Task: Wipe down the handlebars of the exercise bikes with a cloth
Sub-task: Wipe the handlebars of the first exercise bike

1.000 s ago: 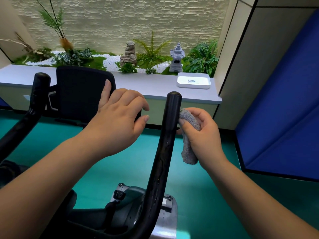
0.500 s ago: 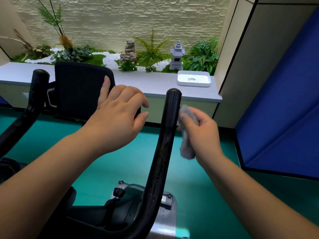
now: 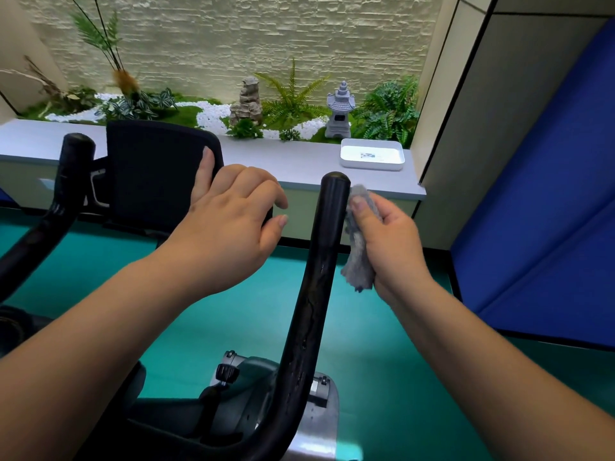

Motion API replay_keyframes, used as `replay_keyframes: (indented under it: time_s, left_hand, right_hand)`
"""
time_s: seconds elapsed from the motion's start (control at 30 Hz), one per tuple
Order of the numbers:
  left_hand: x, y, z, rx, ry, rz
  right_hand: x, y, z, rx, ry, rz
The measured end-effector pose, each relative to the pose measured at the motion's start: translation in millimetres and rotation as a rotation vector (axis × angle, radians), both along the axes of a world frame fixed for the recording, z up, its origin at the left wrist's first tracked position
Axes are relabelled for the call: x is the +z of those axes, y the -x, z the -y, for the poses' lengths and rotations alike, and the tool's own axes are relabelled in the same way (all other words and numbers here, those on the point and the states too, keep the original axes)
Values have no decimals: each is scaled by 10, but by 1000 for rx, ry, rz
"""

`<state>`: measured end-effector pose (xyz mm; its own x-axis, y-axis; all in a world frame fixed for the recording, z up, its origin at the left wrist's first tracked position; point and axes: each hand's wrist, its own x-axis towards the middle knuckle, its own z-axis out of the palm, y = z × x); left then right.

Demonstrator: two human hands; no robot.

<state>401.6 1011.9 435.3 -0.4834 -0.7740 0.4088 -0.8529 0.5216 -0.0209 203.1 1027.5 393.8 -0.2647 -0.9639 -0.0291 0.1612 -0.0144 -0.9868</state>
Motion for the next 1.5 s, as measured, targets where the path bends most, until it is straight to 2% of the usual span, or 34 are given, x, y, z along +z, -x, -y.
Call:
replay_keyframes:
  time_s: [0.13,0.27,0.33,0.47,0.6,0.73,0.8,0.9,1.03,1.1,1.23,1.5]
  left_hand:
    - [-10,3,2,-7,8,-2]
    - [-5,-20,0,-37,15,-26]
    - [26,-68,-6,-76,-6,-56]
    - [107,-205,-27,-131,-31,-94]
    - [162,-334,-14,-128,49,71]
    - [151,-422,28,-153,59,107]
    - [124,-433,41,-166,63,100]
    - [111,-431,51,-171,54,64]
    - [95,-428,53,-196,41,23]
    - [88,-424,48,-208,37,-3]
    - [98,-435,47,-223,35,-23]
    - [101,-439,31,-237,29,-42]
  right_hand:
    - [22,-26,-97,-27,-10,-67]
    - [-61,3,-354,-28,18,-291]
    - [68,44,-319,-80,157,-463]
    - [418,35,-105,-120,538,-944]
    - [425,-44,-60,-41,537,-1218]
    - [332,-64,-180,52,563,-1305]
    - [454,-79,-97,30,564,-1331]
    - [662,-139,59,15,547,-1480]
    - [679,-197,-4,221,505,-1647]
    - [692,-205,-16,266,489,-1669]
    - [840,-204,150,200,506,-1687]
    - [799,-297,34,359,438,-1875]
